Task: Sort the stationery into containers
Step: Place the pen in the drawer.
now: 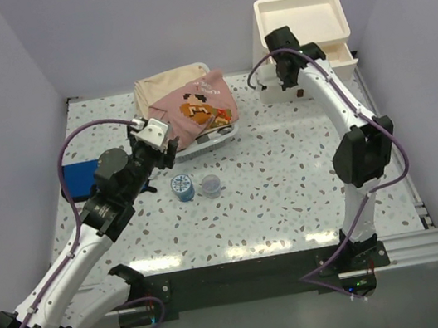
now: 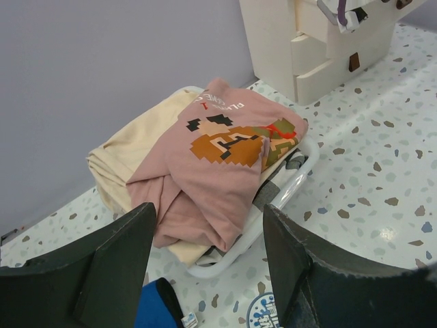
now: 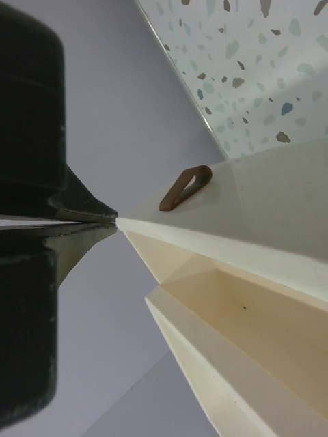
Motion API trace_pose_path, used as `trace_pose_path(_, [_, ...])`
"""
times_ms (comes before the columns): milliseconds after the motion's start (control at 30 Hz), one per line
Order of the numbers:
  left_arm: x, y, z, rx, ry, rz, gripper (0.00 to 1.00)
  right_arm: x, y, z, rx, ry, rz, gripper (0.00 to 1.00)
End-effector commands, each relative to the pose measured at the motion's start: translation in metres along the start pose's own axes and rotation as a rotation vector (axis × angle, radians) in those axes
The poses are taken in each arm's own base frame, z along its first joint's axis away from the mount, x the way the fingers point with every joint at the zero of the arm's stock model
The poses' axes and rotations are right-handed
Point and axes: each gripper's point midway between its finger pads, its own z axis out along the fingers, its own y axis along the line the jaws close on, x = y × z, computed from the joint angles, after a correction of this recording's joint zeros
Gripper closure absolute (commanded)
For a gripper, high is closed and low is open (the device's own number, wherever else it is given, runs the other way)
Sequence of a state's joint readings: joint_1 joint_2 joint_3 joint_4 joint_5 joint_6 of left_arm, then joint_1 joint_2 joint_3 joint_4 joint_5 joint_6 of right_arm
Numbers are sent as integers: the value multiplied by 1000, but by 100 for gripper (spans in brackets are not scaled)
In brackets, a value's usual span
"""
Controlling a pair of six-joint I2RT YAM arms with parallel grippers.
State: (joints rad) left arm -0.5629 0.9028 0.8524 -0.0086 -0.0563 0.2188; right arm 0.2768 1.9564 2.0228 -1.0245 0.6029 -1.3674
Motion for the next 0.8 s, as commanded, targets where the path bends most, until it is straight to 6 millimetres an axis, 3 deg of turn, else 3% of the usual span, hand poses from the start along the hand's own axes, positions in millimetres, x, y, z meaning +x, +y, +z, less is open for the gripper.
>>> trace_pose_path(0, [-16,9,-1,-32,-60,-22,31,6,-10,0,6,67,-62,100])
trace_pose_path(267, [-17,11,-1,-39,-63,-18,31,1,-10,10,-12,73,-105,100])
trace_pose_path(400, [-15,10,0,-36,-56,-17,32,-3,-28,18,78,92,-79,100])
trace_pose_path(767, [-16,14,-2,-51,-53,-6,31,-17,-53,46,164,169,-98,100])
